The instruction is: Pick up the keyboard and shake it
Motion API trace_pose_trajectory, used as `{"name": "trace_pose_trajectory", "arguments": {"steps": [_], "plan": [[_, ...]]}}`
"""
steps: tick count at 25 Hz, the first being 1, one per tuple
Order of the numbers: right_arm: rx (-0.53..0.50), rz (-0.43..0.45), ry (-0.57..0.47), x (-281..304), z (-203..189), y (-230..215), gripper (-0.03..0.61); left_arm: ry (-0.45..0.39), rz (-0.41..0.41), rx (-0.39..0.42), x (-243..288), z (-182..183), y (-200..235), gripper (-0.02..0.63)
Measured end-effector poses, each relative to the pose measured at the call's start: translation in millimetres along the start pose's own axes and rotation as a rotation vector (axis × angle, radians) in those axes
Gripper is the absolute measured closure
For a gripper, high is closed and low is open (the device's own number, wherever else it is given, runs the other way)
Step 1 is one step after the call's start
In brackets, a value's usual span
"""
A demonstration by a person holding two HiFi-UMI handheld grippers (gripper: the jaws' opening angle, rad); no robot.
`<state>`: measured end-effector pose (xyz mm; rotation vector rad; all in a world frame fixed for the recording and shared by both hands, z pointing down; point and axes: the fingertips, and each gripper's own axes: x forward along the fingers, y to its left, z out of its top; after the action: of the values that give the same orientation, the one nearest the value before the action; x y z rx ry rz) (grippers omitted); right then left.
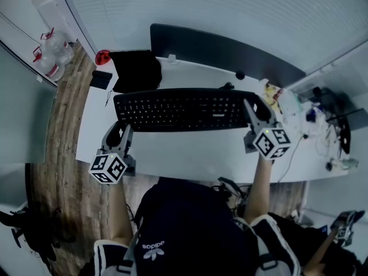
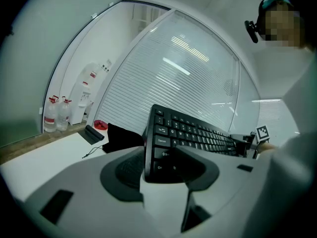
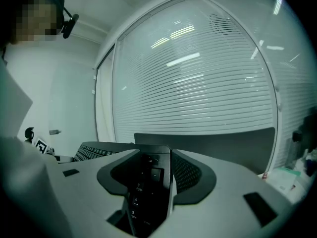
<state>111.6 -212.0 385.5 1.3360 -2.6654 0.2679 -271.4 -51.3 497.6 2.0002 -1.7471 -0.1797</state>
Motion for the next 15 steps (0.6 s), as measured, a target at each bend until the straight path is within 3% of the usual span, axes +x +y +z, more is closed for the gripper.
{"name": "trace_pose_trajectory", "arguments": {"steps": [4, 10, 15], "plan": [[0.002, -0.003, -0.014, -17.5, 3.6, 4.5, 0.391, -0.003, -0.014, -0.007, -4.7, 0.0, -3.6, 0.417], [0.002, -0.003, -0.001, 3.8, 5.4, -10.2, 0.393, 0.034, -0.005, -0.038, 20.5, -5.6, 0.2, 0.416], [0.092, 0.002, -0.058, -11.5, -8.4, -19.3, 0.4, 0.029, -0.025, 0.101, 17.2, 25.6, -12.7, 0.416]]}}
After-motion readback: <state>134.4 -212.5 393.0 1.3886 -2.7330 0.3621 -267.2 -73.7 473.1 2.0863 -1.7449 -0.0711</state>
